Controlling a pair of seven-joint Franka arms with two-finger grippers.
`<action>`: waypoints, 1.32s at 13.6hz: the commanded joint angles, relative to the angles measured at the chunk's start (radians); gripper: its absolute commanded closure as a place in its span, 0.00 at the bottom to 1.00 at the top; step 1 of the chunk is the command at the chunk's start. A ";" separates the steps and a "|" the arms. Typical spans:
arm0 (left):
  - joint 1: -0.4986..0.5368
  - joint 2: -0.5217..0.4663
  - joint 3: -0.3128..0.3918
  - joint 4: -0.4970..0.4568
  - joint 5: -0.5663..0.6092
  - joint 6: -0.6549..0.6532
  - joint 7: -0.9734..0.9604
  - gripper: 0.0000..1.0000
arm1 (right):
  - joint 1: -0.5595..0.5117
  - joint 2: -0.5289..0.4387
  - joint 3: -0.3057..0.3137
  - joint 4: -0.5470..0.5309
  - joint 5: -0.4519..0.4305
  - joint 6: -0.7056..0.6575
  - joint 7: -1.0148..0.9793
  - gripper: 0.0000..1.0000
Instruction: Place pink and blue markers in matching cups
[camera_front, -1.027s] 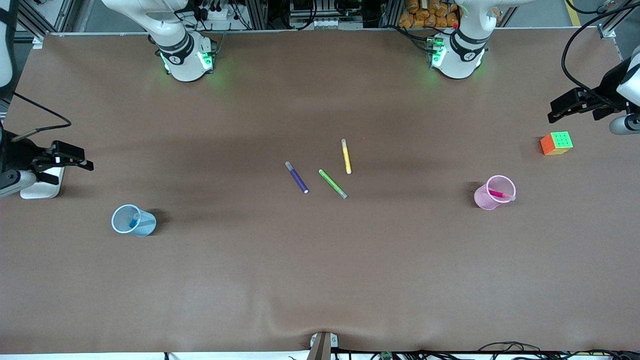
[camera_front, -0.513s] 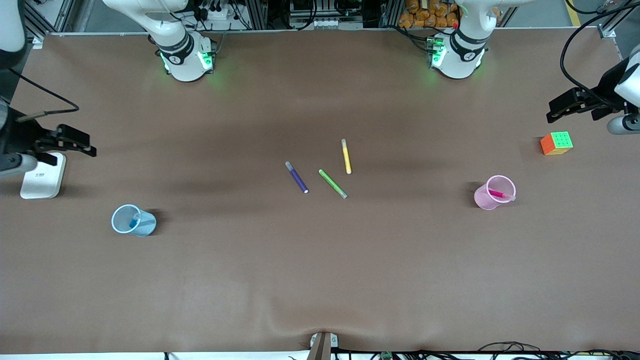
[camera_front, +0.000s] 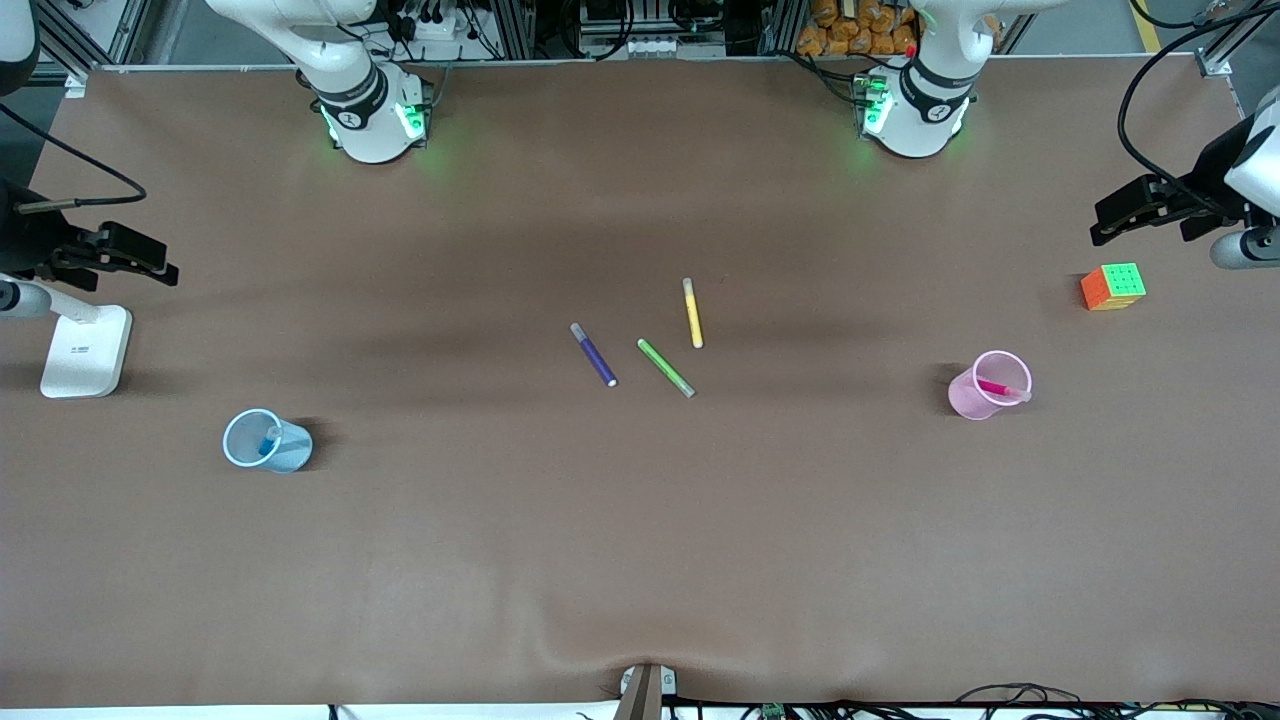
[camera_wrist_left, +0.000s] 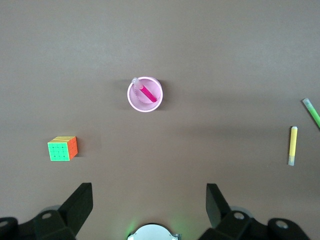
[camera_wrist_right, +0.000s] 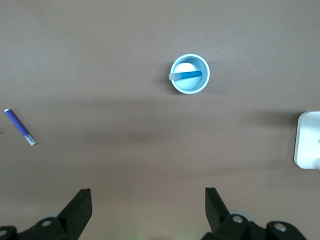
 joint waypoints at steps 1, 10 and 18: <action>-0.002 -0.001 0.001 0.011 -0.012 -0.004 0.020 0.00 | -0.017 -0.014 0.014 0.024 -0.024 -0.050 0.025 0.00; 0.004 0.002 -0.002 0.011 -0.012 -0.017 0.020 0.00 | 0.004 -0.014 0.016 0.057 -0.058 -0.090 0.032 0.00; -0.009 0.005 -0.004 0.042 0.002 -0.040 0.005 0.00 | 0.004 -0.020 0.014 0.053 -0.049 -0.021 0.071 0.00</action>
